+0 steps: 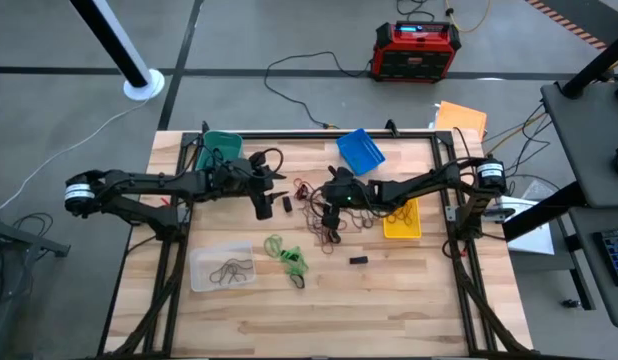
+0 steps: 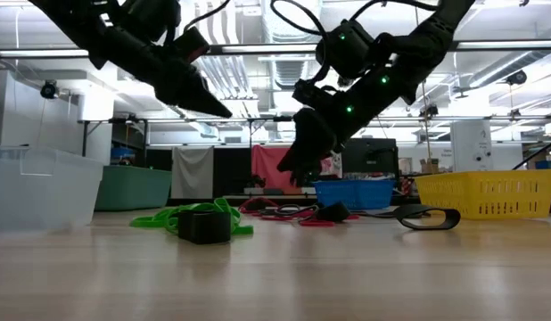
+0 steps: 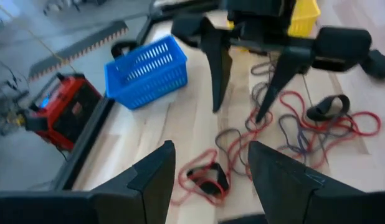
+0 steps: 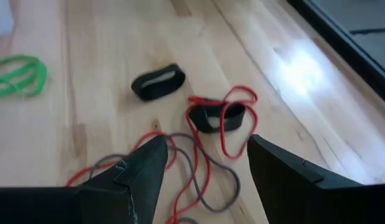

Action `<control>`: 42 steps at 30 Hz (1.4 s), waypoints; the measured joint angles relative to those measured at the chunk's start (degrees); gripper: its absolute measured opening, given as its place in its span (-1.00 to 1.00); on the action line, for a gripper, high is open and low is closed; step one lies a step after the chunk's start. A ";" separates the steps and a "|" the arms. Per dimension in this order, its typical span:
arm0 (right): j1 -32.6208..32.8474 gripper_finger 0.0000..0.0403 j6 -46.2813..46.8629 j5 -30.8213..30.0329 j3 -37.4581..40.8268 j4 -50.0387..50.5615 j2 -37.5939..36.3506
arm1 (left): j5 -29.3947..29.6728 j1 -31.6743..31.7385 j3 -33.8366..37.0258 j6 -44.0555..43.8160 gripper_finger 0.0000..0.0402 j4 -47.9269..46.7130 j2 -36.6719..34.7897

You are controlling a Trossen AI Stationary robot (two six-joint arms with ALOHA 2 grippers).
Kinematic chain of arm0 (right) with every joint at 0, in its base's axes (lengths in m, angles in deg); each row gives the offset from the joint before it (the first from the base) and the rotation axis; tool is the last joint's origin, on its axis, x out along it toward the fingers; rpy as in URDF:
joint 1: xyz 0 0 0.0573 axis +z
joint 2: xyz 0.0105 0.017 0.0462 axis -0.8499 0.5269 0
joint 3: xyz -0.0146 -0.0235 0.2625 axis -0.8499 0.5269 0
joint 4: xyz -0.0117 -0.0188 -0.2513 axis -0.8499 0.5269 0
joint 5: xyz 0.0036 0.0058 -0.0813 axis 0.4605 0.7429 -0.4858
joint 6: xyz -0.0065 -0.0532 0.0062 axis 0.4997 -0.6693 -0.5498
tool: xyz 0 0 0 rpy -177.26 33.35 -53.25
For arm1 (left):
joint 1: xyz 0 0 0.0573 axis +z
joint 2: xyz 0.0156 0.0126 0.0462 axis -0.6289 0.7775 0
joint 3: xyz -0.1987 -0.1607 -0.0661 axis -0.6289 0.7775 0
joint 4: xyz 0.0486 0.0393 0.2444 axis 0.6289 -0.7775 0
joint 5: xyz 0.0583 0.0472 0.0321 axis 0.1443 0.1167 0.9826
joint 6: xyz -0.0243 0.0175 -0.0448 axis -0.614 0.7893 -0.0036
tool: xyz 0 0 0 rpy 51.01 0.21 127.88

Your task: Sort rubber bands into baskets

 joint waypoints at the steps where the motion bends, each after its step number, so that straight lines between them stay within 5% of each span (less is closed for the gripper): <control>1: 0.00 0.07 0.01 0.00 0.18 -1.36 0.35 | -0.02 0.00 -0.01 0.55 -0.07 0.95 0.28; 16: -0.02 0.02 2.49 -0.51 -0.89 -3.97 9.38 | -0.02 0.00 -0.11 3.83 -0.07 5.47 2.34; 34: -0.20 -0.90 1.97 -0.34 -1.02 -2.26 9.52 | -0.13 0.00 -0.11 0.42 -0.07 6.45 2.55; 42: 0.23 -0.95 1.02 -0.61 -1.29 -1.57 5.49 | -0.42 0.00 -0.11 -1.78 -0.07 6.58 2.55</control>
